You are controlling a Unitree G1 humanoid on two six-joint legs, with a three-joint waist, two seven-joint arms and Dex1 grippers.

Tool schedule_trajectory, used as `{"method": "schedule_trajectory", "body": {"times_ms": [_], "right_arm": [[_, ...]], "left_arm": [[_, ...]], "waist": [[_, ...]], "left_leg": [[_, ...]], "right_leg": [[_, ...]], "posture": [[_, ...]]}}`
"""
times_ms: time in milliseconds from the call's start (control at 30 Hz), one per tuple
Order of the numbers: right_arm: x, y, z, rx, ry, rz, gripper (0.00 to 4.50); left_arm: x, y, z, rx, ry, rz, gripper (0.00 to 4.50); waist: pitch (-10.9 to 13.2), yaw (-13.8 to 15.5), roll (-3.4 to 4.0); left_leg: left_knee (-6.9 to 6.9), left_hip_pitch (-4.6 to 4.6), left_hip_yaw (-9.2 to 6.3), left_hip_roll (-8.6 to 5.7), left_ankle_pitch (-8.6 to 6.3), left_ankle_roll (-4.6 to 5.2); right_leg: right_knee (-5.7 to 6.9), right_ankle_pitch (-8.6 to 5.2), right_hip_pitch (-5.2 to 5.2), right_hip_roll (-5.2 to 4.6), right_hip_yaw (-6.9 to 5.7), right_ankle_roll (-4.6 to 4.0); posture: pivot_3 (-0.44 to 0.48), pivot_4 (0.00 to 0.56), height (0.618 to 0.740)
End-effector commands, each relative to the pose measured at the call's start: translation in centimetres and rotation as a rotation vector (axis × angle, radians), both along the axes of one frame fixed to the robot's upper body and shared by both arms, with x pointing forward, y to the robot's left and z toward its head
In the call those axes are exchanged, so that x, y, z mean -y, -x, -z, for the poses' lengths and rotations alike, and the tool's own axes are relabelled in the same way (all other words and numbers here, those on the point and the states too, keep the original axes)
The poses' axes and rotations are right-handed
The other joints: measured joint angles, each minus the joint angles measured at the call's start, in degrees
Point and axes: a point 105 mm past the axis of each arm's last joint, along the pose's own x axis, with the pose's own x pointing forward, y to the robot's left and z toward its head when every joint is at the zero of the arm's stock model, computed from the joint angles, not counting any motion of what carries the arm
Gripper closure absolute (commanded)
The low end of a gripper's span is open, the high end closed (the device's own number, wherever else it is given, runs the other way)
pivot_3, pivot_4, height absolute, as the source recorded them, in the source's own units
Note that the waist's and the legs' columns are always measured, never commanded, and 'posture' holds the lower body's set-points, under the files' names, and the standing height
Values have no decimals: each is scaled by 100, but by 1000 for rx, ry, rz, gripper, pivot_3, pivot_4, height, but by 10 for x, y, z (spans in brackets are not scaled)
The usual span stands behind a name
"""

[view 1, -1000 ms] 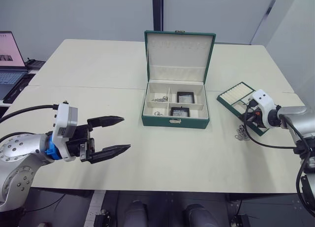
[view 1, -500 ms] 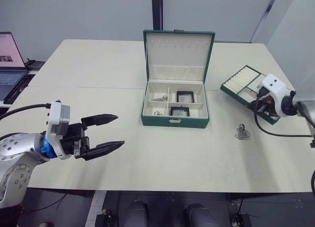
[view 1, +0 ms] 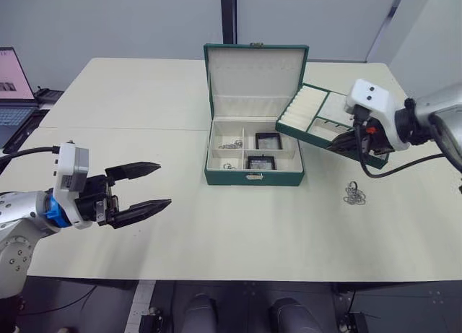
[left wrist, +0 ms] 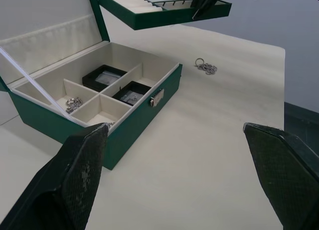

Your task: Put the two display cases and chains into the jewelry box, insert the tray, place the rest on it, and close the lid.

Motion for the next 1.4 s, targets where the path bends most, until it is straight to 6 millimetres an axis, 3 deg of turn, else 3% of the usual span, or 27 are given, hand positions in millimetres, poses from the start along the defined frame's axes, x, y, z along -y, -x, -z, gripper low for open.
{"method": "schedule_trajectory", "body": {"times_ms": [33,367,900,1400], "right_arm": [[-24,7,-9,28,2,-101,4485],[-50,2,-1,28,2,-192,4485],[-94,-18,15,72,25,-358,4485],[-113,-31,28,53,41,-436,4485]], "left_arm": [[0,5,-9,53,-11,-13,0],[-4,12,-11,55,-19,-50,0],[-32,24,-24,74,-10,-214,0],[-20,30,-41,84,-18,-253,0]], "waist": [[0,-27,0],[2,-36,-3],[1,-64,-4],[1,-63,-8]], "left_leg": [[-1,-2,-1,0,0,0],[2,-2,-6,-2,0,0],[1,-2,-11,0,0,-1],[2,-1,-18,0,1,-2]], "right_leg": [[1,0,0,0,-1,0],[0,0,0,-3,-8,0],[0,0,-11,-2,-13,0],[1,0,-3,-2,-19,0]], "posture": [[0,150,740],[0,150,740],[0,150,740],[0,150,740]]}}
